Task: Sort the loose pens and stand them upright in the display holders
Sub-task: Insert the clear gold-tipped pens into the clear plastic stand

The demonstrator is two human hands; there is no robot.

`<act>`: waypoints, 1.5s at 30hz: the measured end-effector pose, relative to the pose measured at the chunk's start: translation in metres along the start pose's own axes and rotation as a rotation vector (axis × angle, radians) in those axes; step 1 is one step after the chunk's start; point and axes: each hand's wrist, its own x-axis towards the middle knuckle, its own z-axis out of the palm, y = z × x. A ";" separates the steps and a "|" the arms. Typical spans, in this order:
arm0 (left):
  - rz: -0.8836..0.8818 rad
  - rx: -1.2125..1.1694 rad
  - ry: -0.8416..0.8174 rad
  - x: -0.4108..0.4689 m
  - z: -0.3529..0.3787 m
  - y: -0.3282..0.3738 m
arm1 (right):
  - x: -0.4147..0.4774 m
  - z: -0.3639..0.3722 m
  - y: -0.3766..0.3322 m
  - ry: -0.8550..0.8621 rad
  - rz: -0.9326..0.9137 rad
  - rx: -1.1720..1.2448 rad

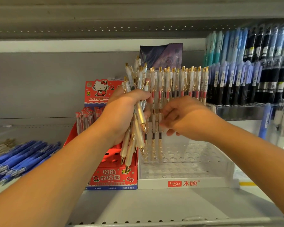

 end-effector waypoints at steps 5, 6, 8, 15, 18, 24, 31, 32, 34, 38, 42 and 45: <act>0.001 0.026 -0.006 -0.002 0.002 0.000 | -0.003 -0.005 0.004 0.099 -0.089 -0.187; 0.006 0.013 -0.003 -0.003 0.003 0.000 | -0.003 -0.006 0.006 0.164 -0.126 -0.134; 0.004 -0.028 -0.004 -0.004 0.004 0.000 | -0.002 -0.008 0.009 0.284 -0.207 0.124; 0.022 0.005 -0.174 -0.005 0.002 -0.006 | -0.006 -0.005 0.002 0.160 -0.196 0.742; 0.024 0.014 -0.225 -0.004 0.002 -0.007 | -0.005 -0.003 0.005 0.131 -0.154 0.793; 0.000 -0.014 -0.202 -0.004 0.002 -0.005 | -0.005 -0.001 0.005 0.199 -0.185 0.757; 0.004 -0.032 -0.097 -0.004 0.004 -0.002 | -0.006 -0.003 0.000 0.270 -0.212 0.866; 0.008 -0.046 -0.066 -0.004 0.005 -0.001 | -0.007 -0.003 -0.001 0.276 -0.217 0.910; 0.005 -0.075 -0.010 -0.003 0.005 0.001 | -0.007 -0.004 -0.002 0.281 -0.219 0.999; -0.004 -0.124 0.052 -0.003 0.005 0.004 | -0.006 -0.009 -0.001 0.341 -0.236 1.099; 0.041 -0.091 0.129 -0.001 0.004 0.002 | -0.002 -0.023 0.003 0.484 -0.155 1.073; 0.049 -0.008 0.187 0.002 0.001 -0.001 | 0.003 -0.029 0.006 0.511 -0.064 0.803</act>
